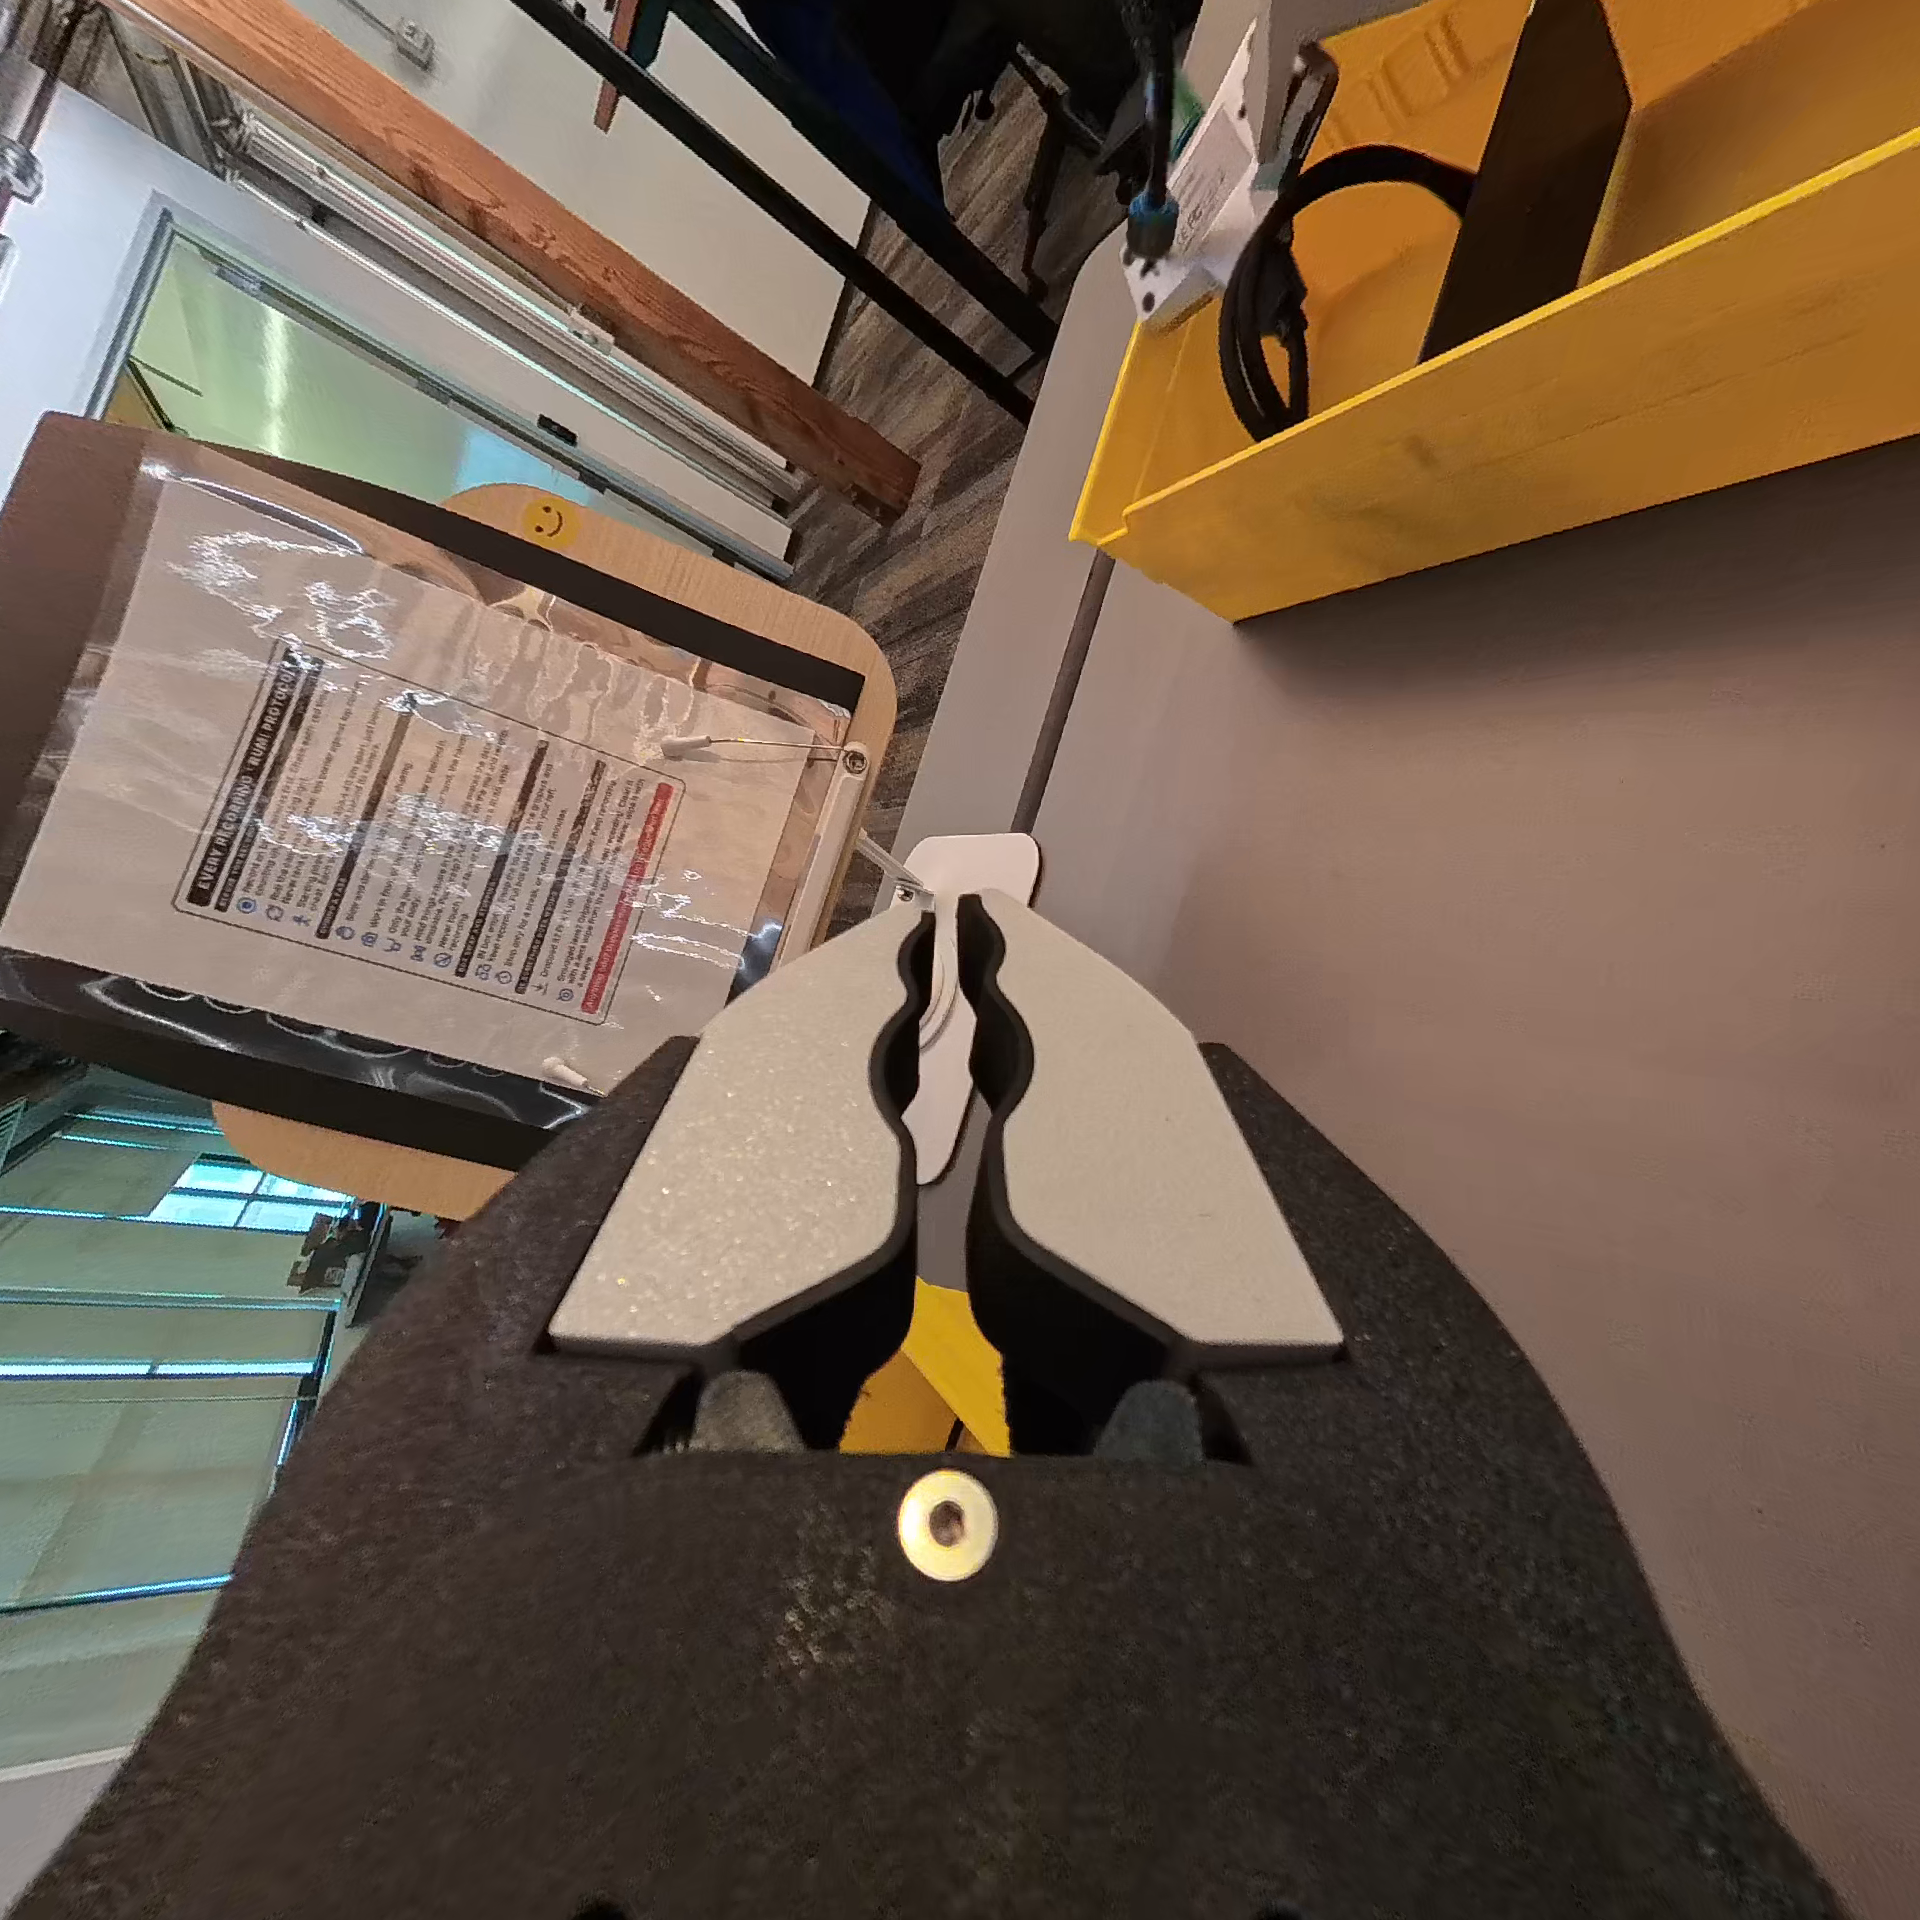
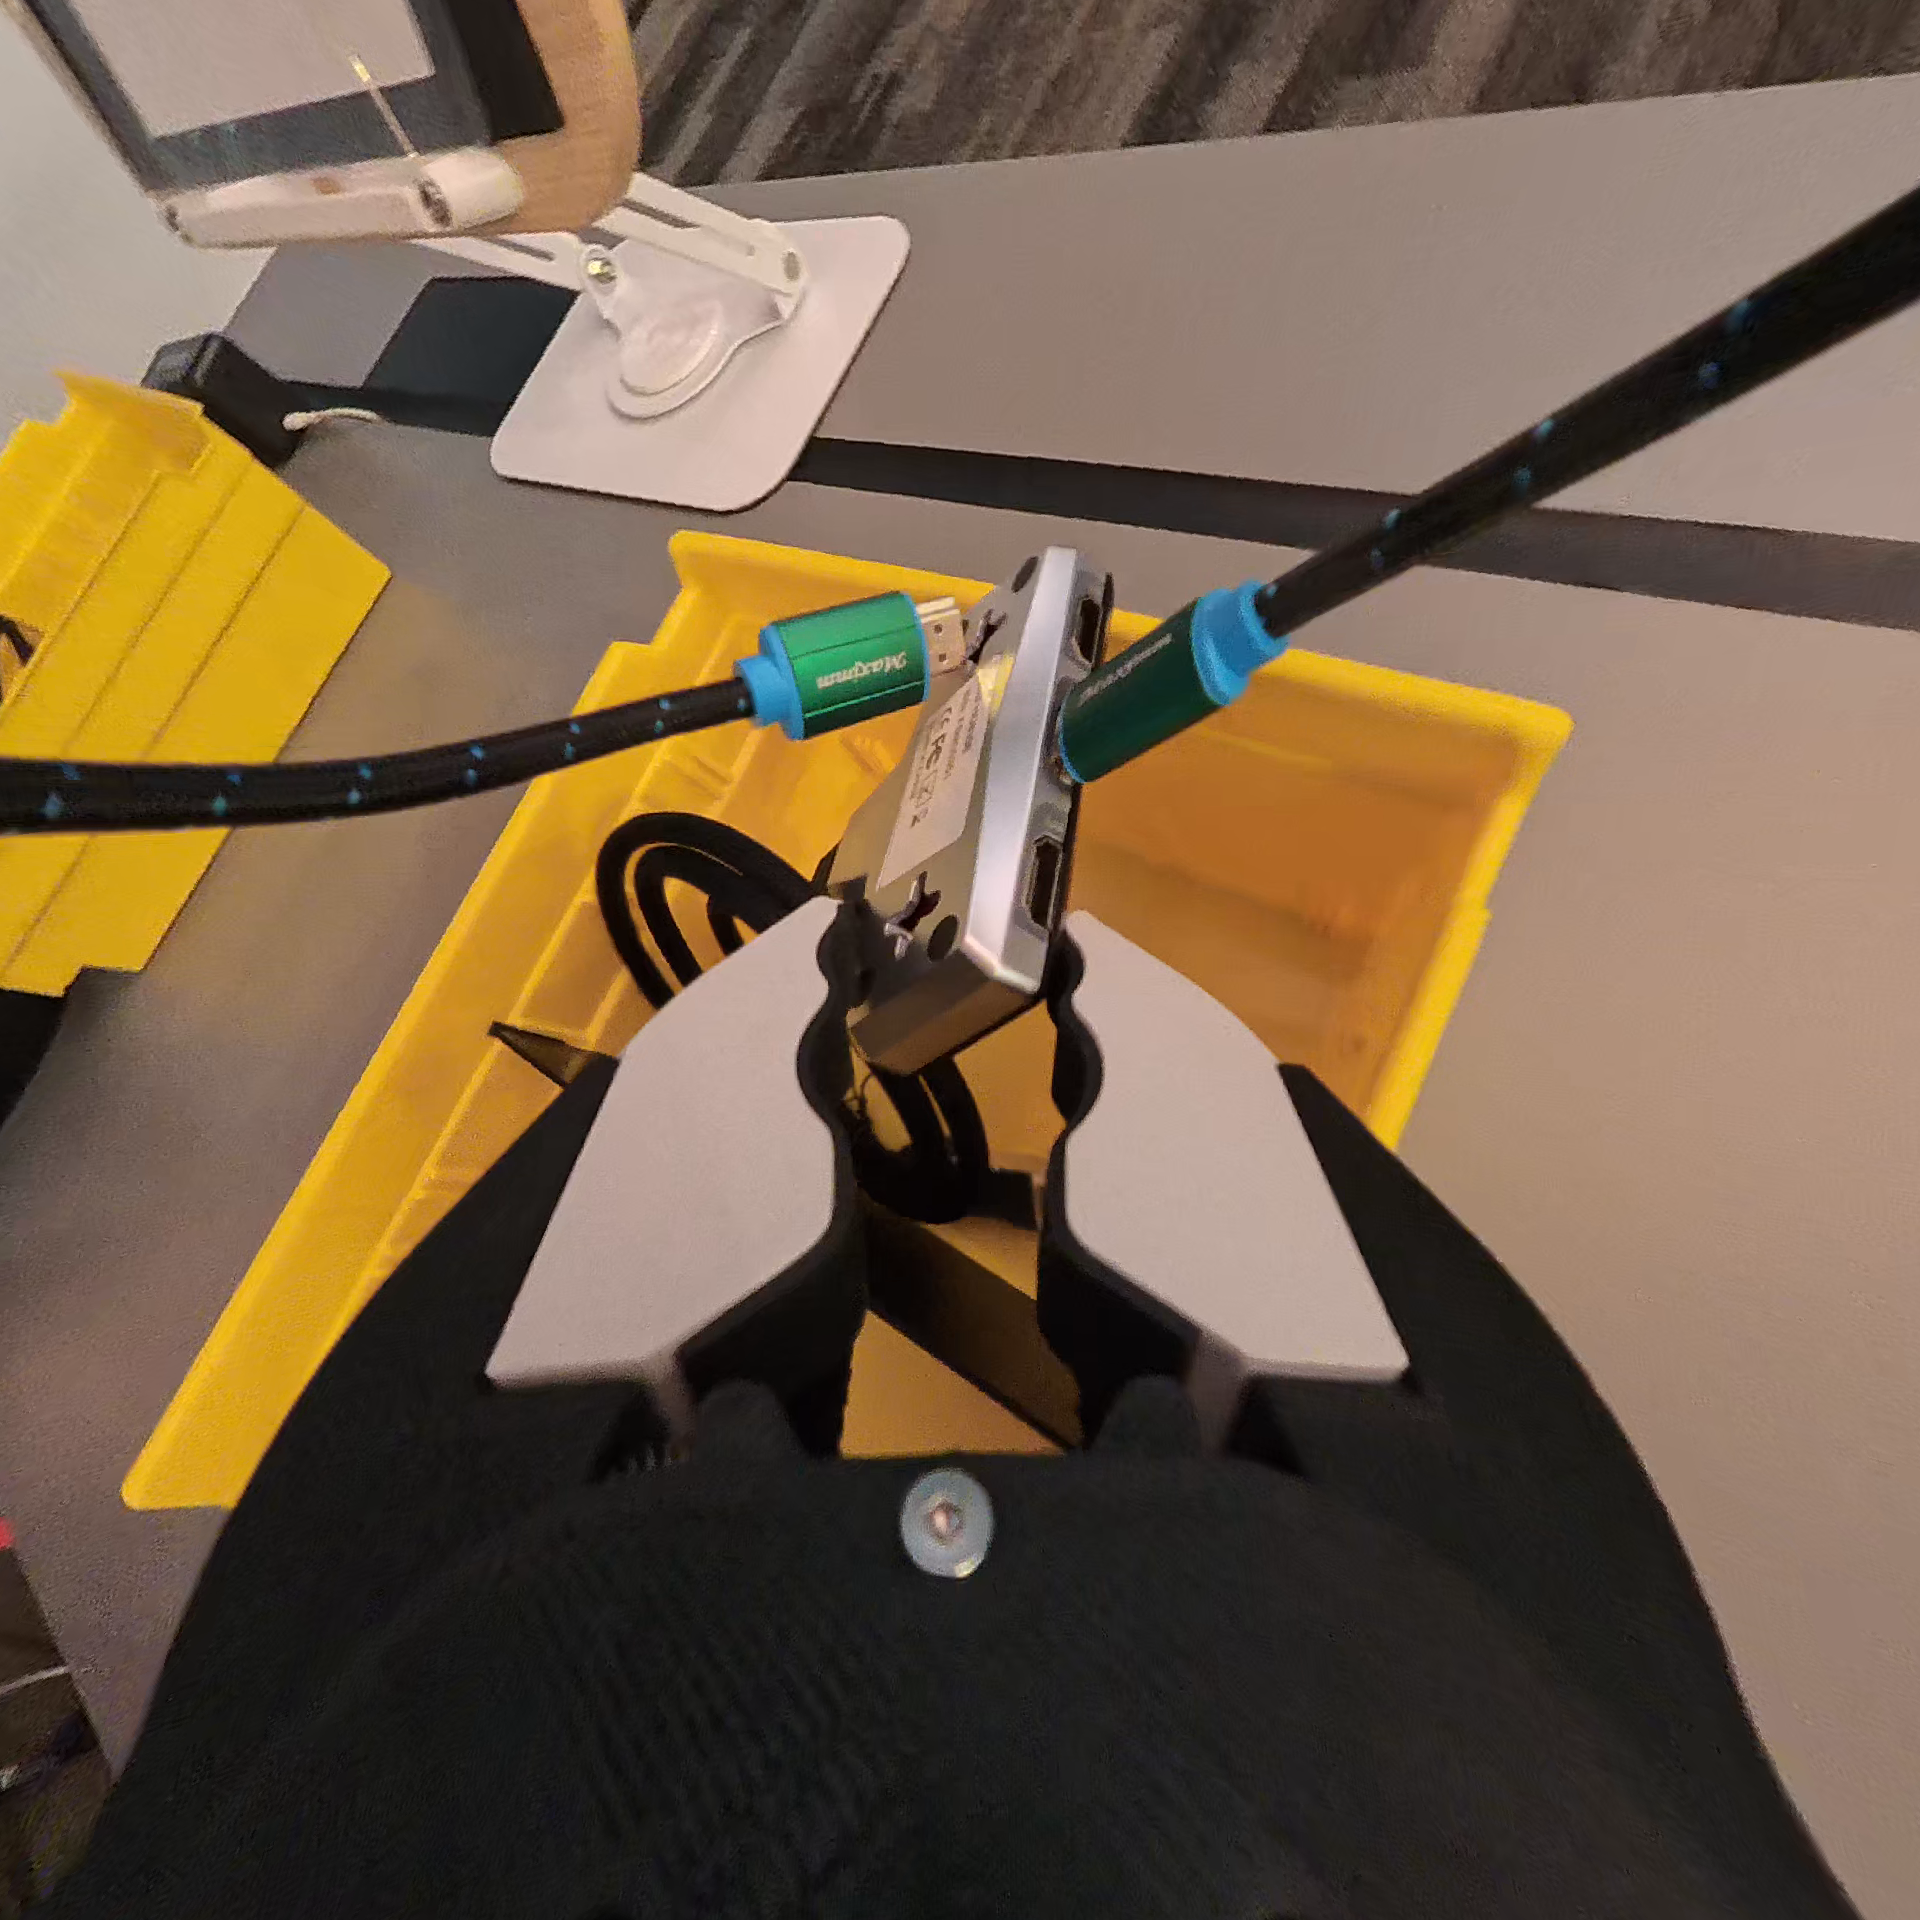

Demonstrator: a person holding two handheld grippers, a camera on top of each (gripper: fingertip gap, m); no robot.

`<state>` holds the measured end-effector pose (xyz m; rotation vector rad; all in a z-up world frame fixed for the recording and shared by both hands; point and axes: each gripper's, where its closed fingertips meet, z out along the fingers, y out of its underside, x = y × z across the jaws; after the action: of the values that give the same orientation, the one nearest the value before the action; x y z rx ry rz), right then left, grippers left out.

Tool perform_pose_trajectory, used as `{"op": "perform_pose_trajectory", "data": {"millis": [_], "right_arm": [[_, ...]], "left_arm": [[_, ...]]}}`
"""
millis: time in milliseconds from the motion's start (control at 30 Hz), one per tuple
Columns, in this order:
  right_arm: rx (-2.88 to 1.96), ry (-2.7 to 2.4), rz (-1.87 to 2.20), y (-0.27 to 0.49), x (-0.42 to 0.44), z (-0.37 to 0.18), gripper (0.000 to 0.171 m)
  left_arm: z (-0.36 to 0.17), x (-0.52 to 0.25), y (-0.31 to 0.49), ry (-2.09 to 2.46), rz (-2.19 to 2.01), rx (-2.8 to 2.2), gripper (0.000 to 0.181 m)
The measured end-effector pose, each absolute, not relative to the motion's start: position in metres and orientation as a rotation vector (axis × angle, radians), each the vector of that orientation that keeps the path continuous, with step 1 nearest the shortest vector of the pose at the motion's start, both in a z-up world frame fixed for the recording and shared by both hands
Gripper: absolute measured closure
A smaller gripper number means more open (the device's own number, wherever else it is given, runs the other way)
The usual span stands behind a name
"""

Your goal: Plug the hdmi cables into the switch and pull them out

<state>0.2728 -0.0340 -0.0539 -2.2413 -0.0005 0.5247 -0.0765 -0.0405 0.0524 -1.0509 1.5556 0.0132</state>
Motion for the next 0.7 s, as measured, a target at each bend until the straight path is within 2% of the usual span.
{"op": "perform_pose_trajectory", "data": {"millis": [33, 233, 333, 500, 700], "right_arm": [[-2.246, -0.014, 0.532, -0.033, 0.269, -0.055, 0.135], [-2.260, -0.078, 0.511, -0.027, 0.257, -0.058, 0.135], [-2.255, -0.093, 0.507, -0.027, 0.256, -0.057, 0.135], [-2.255, -0.103, 0.488, -0.026, 0.257, -0.057, 0.135], [-2.252, -0.120, 0.473, -0.025, 0.256, -0.056, 0.135]], "left_arm": [[0.052, -0.076, -0.041, 1.556, 0.012, -1.050, 0.177], [0.049, -0.067, -0.040, 1.554, 0.011, -1.042, 0.175], [0.052, -0.041, -0.054, 1.509, -0.138, -1.040, 0.169], [0.059, 0.035, -0.088, 1.398, -0.474, -0.963, 0.157], [0.061, 0.150, -0.077, 1.351, -0.645, -1.057, 0.143]]}}
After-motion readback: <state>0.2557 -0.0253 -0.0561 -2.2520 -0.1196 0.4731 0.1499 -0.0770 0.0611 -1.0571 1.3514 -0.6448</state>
